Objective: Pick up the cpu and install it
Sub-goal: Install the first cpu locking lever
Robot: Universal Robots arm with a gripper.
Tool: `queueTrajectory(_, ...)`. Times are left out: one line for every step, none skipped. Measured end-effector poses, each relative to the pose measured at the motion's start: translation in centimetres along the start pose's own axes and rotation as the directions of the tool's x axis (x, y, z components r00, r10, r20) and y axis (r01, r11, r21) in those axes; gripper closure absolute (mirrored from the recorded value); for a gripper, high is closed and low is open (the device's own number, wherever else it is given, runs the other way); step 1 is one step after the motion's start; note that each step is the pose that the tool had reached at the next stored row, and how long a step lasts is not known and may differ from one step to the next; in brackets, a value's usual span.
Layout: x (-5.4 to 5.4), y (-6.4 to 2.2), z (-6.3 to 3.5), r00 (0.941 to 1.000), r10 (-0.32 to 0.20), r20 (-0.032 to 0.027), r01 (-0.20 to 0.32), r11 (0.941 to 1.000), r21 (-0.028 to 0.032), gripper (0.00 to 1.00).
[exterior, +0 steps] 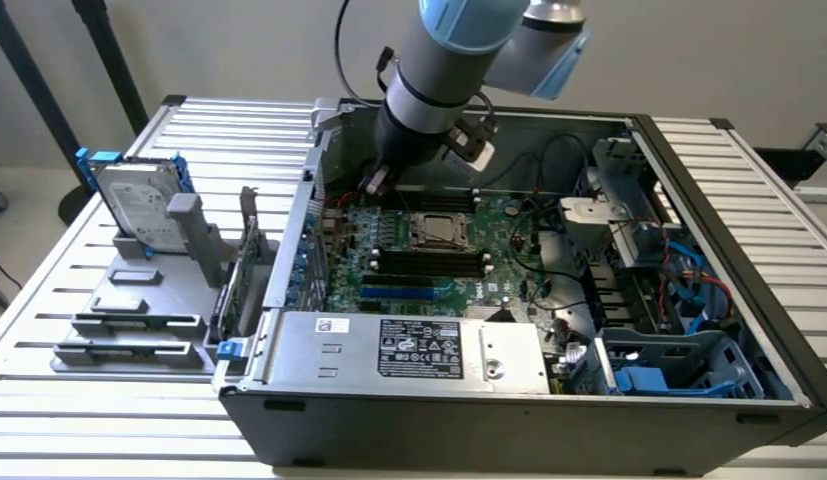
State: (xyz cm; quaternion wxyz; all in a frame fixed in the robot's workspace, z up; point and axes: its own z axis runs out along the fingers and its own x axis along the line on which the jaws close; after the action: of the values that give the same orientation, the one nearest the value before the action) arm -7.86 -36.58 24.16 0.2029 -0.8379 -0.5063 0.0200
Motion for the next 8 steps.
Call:
queueTrajectory(-0.09,-0.16,0.06,1.0,0.004,-0.0015,-0.004,1.0,-0.0008,0.89)
queueTrajectory(-0.19,-0.35,0.11,1.0,0.006,-0.0025,-0.006,1.0,-0.0012,0.89)
queueTrajectory(-0.31,-0.55,0.17,1.0,0.009,-0.0035,-0.009,1.0,-0.0017,0.89)
queueTrajectory(-0.42,-0.75,0.22,0.9999,0.012,-0.0046,-0.012,0.9999,-0.0022,0.89)
queueTrajectory(-0.51,-0.9,0.27,0.9999,0.015,-0.0061,-0.015,0.9999,-0.0029,0.89)
queueTrajectory(-0.57,-1.0,0.29,0.9998,0.02,-0.0079,-0.02,0.9998,-0.0037,0.89)
queueTrajectory(-0.6,-1.06,0.31,0.9996,0.027,-0.0105,-0.027,0.9996,-0.0049,0.89)
queueTrajectory(-0.62,-1.09,0.31,0.9992,0.036,-0.0143,-0.036,0.9993,-0.0066,0.89)
